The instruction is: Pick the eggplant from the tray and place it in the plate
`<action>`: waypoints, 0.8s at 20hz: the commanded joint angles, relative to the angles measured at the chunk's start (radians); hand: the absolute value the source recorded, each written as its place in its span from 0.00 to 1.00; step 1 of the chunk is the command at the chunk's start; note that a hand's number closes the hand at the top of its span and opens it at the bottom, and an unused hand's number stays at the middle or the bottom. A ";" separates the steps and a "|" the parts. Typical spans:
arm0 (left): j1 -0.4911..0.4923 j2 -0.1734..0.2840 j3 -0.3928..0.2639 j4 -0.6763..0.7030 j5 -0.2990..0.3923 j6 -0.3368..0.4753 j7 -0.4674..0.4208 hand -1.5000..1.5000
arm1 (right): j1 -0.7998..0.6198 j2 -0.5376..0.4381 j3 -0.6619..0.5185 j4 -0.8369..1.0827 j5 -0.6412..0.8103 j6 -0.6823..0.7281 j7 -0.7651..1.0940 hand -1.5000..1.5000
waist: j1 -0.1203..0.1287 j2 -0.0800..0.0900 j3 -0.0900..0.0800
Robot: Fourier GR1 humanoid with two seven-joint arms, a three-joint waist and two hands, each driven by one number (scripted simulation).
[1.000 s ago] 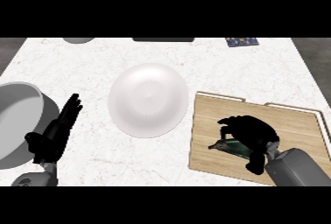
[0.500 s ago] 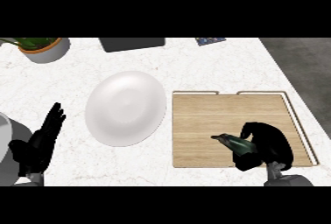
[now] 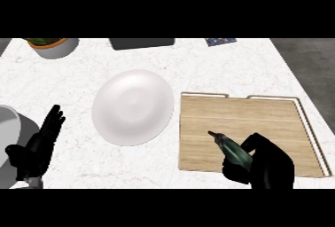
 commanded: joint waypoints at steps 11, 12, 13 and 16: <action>-0.034 -0.006 -0.041 -0.002 -0.013 -0.039 -0.022 0.50 | -0.033 0.021 0.510 -0.212 0.619 0.009 0.473 1.00 | 0.096 0.030 0.002; -0.059 -0.019 -0.049 -0.013 -0.026 -0.009 0.016 0.50 | -0.043 0.021 0.538 -0.236 0.642 0.045 0.488 1.00 | 0.094 0.031 0.003; -0.057 -0.004 -0.043 -0.007 -0.003 -0.049 0.007 0.50 | -0.044 0.020 0.555 -0.207 0.657 0.022 0.523 1.00 | 0.102 0.034 0.004; -0.084 -0.022 -0.061 -0.020 -0.025 -0.025 0.012 0.50 | -0.120 0.019 0.531 -0.190 0.632 0.075 0.530 1.00 | 0.124 0.042 0.004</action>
